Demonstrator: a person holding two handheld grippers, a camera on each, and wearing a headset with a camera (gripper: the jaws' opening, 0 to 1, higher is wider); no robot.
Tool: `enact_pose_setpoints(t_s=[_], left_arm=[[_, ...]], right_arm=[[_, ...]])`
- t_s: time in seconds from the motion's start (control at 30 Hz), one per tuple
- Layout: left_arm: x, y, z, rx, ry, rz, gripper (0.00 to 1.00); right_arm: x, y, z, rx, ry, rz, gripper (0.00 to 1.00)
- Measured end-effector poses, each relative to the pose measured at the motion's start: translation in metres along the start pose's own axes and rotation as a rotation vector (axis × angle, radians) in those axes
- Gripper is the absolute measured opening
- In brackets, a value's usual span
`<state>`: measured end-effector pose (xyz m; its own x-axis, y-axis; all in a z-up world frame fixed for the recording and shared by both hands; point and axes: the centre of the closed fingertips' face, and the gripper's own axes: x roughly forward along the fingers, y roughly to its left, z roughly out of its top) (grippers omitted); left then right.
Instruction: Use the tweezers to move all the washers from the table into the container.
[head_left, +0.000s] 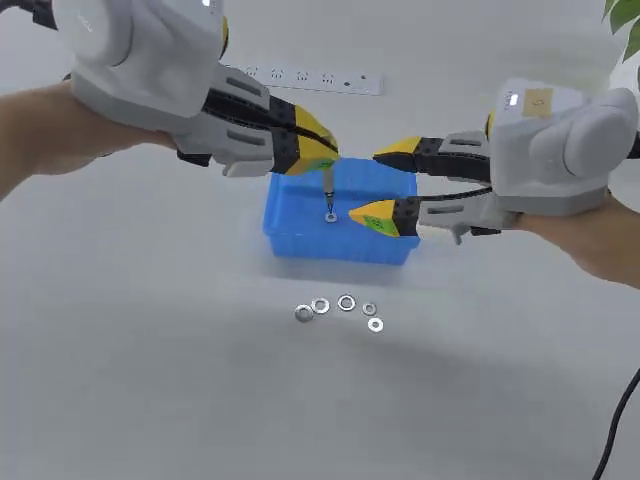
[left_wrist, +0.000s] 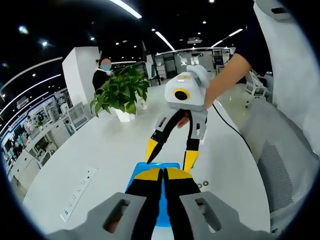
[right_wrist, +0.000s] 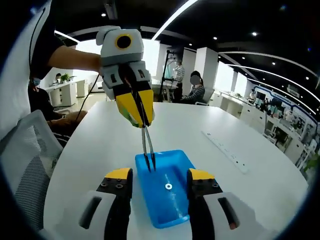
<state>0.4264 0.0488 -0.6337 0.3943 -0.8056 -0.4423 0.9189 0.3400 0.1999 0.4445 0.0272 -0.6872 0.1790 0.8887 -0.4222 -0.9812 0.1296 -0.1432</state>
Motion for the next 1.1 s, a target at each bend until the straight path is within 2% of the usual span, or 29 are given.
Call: enact_pose_setpoints(t_s=[0.07, 0.13, 0.17, 0.3, 0.43, 0.5, 0.57, 0.73, 0.9, 1.1], left_arm=[[-0.003, -0.003, 0.000, 0.006, -0.004, 0.013, 0.05], [-0.006, -0.008, -0.001, 0.021, -0.004, 0.012, 0.05], [-0.008, -0.011, -0.002, 0.030, 0.000, 0.015, 0.05], [-0.015, -0.018, -0.004, 0.024, -0.006, 0.024, 0.05], [-0.019, -0.025, -0.005, 0.005, -0.008, 0.033, 0.05], [-0.018, -0.032, -0.004, -0.004, -0.007, 0.035, 0.05], [-0.018, -0.037, -0.006, -0.010, -0.005, 0.034, 0.05], [-0.018, -0.052, -0.015, -0.040, 0.002, 0.037, 0.05], [-0.014, -0.069, -0.030, -0.060, 0.033, 0.023, 0.05], [-0.011, -0.080, -0.038, -0.104, 0.023, 0.030, 0.05]], right_arm=[[-0.008, 0.003, -0.005, 0.010, 0.012, -0.011, 0.46], [-0.015, 0.009, -0.007, 0.022, -0.001, -0.023, 0.48], [-0.018, 0.010, -0.007, 0.008, -0.008, -0.038, 0.46], [-0.030, 0.025, -0.011, 0.038, -0.014, -0.050, 0.48], [-0.040, 0.043, -0.019, 0.044, 0.005, -0.027, 0.54], [-0.045, 0.053, -0.024, 0.010, 0.019, -0.012, 0.55], [-0.048, 0.060, -0.032, 0.028, 0.042, 0.008, 0.58], [-0.055, 0.071, -0.044, 0.045, 0.064, 0.014, 0.68], [-0.059, 0.084, -0.058, 0.049, 0.101, 0.032, 0.73], [-0.060, 0.092, -0.066, 0.076, 0.112, 0.033, 0.76]])
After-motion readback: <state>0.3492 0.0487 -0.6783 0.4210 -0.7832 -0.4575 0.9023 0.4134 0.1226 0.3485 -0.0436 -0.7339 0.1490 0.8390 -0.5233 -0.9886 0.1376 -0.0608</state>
